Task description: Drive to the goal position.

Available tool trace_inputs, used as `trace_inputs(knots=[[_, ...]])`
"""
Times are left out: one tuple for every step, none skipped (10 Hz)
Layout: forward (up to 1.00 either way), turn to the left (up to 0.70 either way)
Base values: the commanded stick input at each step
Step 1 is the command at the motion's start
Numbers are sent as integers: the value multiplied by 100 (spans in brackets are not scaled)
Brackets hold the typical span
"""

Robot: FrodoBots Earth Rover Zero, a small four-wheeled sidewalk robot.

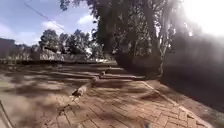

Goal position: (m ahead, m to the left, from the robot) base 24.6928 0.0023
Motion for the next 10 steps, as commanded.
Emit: trace_inputs(knots=[[70,-35],[70,-35],[70,-35],[70,-26],[70,-9],[70,0],[70,0],[70,0],[70,0],[70,0]])
